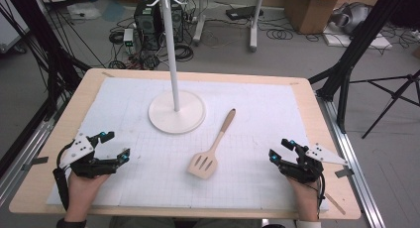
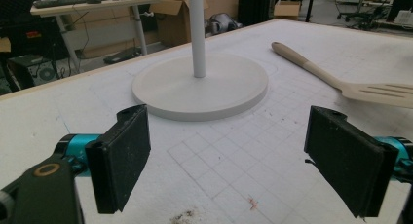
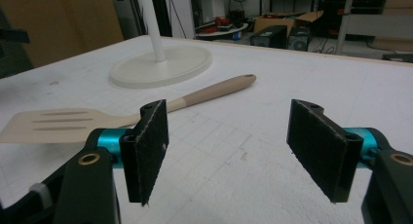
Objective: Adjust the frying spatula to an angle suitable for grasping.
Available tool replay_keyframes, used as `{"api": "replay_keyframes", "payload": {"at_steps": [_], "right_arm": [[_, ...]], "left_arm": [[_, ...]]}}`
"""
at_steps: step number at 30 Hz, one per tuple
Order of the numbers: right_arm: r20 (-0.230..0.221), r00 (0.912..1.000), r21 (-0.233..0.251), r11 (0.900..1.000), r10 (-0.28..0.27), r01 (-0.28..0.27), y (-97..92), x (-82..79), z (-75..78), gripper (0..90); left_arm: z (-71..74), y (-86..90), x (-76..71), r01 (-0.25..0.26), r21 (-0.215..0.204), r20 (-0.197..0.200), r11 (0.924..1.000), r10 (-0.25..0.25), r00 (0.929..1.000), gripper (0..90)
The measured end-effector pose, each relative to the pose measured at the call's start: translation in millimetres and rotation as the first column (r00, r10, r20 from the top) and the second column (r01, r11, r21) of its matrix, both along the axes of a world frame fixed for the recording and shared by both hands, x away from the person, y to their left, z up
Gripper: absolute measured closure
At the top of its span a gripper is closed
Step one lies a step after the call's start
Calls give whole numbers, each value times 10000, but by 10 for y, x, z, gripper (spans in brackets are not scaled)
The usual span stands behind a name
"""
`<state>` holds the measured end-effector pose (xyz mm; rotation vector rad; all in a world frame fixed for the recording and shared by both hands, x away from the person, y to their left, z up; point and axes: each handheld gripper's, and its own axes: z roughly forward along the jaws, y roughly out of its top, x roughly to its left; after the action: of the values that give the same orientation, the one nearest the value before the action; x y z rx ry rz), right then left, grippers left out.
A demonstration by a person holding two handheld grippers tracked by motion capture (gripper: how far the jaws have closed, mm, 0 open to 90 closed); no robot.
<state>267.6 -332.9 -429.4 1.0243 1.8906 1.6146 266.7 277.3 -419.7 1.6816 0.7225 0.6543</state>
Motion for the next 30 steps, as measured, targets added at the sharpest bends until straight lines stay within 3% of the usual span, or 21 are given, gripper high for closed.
{"api": "replay_keyframes", "payload": {"at_steps": [6,13,15,19,24,28,30], "right_arm": [[47,10000,47,10000,18,-18,2,-10,6,306],[-42,10000,-49,10000,-40,40,6,-24,5,305],[-10,10000,-101,9999,-41,41,0,-31,2,305],[-63,9999,-48,10000,-84,84,-5,-50,2,305],[11,9999,-124,9999,-101,101,2,-47,9,305],[-30,9999,-176,9998,-104,104,11,-40,6,305],[4,9999,-224,9997,-118,118,14,-30,4,305]], "left_arm": [[35,34,-32,-41,-128,149,9999,43,9999,174],[82,-9,-10,150,-217,-16,9997,-150,9999,178],[124,-48,-19,251,-491,-88,9985,-255,9996,186],[183,-124,-7,500,-593,-183,9970,-512,9985,190],[279,-404,86,958,-724,-431,9928,-990,9942,183],[316,-566,151,1234,-519,-724,9910,-1270,9893,183],[357,-744,215,1501,-185,-927,9885,-1512,9841,185]]}}
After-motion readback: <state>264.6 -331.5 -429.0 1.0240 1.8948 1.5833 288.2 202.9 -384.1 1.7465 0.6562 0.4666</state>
